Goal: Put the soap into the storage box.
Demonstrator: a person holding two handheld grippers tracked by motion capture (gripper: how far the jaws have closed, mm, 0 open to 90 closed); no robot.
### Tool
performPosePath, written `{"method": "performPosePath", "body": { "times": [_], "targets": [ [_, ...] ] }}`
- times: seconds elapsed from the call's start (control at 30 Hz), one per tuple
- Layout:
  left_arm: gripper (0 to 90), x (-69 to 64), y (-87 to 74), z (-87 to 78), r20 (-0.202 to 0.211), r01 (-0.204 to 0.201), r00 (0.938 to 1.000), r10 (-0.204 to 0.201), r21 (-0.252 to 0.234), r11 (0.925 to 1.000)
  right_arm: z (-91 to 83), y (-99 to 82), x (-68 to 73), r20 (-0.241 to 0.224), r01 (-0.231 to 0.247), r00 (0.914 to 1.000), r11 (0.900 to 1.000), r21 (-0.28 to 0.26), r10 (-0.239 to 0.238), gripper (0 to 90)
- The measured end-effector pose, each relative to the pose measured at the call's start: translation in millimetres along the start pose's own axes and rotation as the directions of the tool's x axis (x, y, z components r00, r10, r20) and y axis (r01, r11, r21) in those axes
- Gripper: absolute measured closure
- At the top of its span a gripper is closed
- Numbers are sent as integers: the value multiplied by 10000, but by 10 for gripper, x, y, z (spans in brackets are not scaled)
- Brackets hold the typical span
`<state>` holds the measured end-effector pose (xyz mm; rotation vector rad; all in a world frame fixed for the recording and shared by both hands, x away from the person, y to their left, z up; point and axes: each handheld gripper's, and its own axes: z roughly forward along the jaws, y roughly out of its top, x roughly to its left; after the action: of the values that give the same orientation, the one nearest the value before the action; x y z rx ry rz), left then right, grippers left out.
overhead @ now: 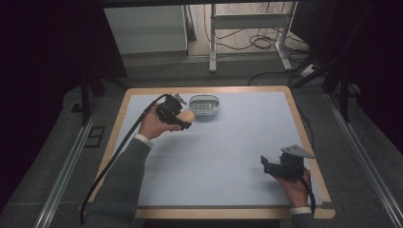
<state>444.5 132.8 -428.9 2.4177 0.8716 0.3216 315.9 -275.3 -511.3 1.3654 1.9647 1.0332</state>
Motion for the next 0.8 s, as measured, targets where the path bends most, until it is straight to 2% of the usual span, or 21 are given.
{"method": "performPosePath", "body": {
  "times": [0.17,0.2,0.8],
  "targets": [
    [329,29,72,44,61,69,10000,-68,-91,9999,-4,3,-3,19,-11,10000,10000,-20,11,84],
    [329,40,84,51,18,-29,10000,29,11,10000,-5,2,-7,15,-25,10000,10000,-10,25,84],
    [329,151,280,168,-72,-133,9999,134,205,9997,-1,0,-25,58,-75,10000,10000,-16,75,85]
  ]
}}
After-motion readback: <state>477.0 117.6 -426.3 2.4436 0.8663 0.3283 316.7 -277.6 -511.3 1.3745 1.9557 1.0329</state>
